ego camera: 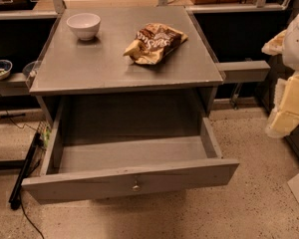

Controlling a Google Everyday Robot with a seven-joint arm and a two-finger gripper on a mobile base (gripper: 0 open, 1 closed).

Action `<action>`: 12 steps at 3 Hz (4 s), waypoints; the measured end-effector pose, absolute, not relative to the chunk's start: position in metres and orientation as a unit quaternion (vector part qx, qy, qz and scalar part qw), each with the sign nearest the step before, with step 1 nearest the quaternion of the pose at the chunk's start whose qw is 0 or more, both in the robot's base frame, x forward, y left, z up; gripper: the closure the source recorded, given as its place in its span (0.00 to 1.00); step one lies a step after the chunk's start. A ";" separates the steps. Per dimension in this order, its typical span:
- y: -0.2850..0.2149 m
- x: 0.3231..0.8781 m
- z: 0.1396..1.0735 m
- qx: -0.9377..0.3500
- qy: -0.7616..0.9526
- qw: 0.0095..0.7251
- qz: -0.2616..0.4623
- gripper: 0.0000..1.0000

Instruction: Close top drawer

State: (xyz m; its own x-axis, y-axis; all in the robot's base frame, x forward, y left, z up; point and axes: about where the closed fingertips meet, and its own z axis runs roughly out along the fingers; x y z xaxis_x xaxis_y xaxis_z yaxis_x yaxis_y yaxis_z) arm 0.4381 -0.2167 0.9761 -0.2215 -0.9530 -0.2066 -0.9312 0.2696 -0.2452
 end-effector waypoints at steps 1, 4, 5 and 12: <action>-0.217 0.438 0.976 -0.603 0.781 0.159 -0.034 0.00; -0.217 0.438 0.976 -0.603 0.781 0.159 -0.034 0.54; -0.217 0.438 0.976 -0.603 0.781 0.159 -0.034 0.85; -0.213 0.477 0.905 -0.559 0.818 0.132 0.000 1.00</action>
Offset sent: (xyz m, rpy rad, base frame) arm 0.0000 0.0000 0.0000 0.0000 0.0000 0.0000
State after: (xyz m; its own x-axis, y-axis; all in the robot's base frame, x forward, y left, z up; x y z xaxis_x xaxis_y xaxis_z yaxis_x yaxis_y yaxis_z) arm 0.4774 -0.2128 0.9055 -0.3394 -0.9155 -0.2161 -0.9157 0.3741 -0.1467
